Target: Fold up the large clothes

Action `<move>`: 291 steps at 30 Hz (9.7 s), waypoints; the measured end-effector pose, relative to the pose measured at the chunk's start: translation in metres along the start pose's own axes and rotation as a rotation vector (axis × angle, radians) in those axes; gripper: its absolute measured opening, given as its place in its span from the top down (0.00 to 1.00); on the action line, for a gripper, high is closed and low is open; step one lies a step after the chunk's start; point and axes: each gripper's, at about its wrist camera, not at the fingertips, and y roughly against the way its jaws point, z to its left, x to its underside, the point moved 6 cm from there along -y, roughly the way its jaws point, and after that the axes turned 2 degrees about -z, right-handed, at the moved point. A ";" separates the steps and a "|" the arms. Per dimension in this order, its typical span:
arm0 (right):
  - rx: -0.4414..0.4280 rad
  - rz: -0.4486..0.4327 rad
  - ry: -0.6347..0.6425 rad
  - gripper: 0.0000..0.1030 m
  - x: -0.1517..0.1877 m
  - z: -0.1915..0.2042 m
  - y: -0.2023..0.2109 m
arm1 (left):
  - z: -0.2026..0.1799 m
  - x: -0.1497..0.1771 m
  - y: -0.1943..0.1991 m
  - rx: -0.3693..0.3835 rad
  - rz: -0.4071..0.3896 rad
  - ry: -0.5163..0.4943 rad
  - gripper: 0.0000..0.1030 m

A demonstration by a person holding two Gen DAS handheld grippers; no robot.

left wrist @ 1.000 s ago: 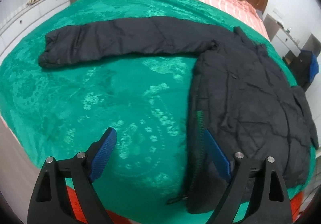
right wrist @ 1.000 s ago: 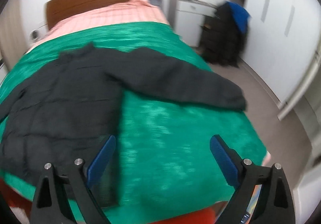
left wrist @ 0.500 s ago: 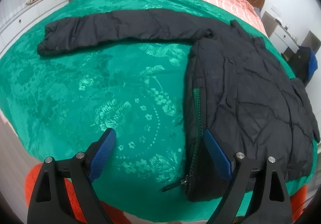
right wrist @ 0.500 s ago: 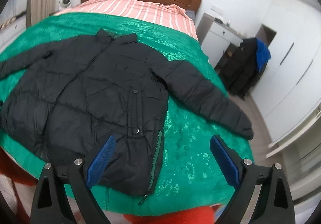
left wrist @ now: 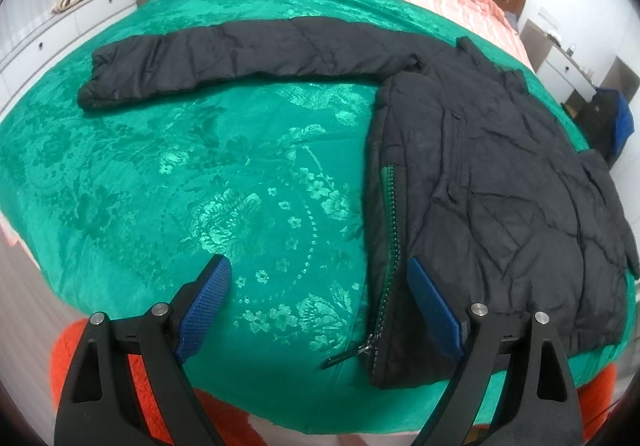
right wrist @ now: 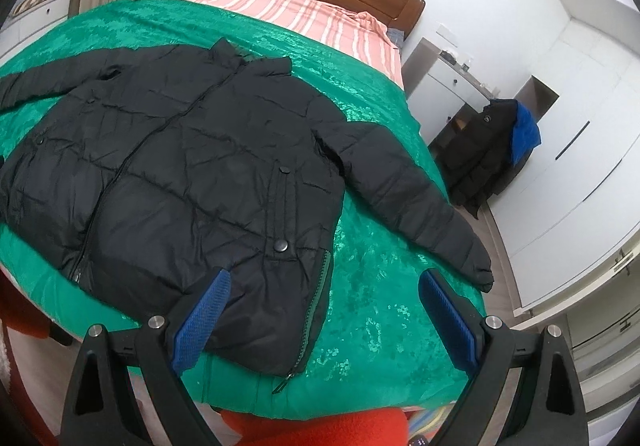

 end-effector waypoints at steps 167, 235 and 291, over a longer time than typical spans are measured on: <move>-0.827 -0.127 -0.126 0.38 -0.162 0.242 -0.093 | 0.069 -0.021 -0.037 -0.217 -0.173 0.138 0.02; -0.383 -0.104 -0.084 0.18 -0.049 0.150 -0.037 | 0.056 -0.014 -0.043 -0.251 -0.116 0.064 0.00; -0.329 -0.191 -0.357 0.18 0.027 0.063 -0.060 | -0.224 -0.017 0.025 0.154 -0.141 -0.690 0.06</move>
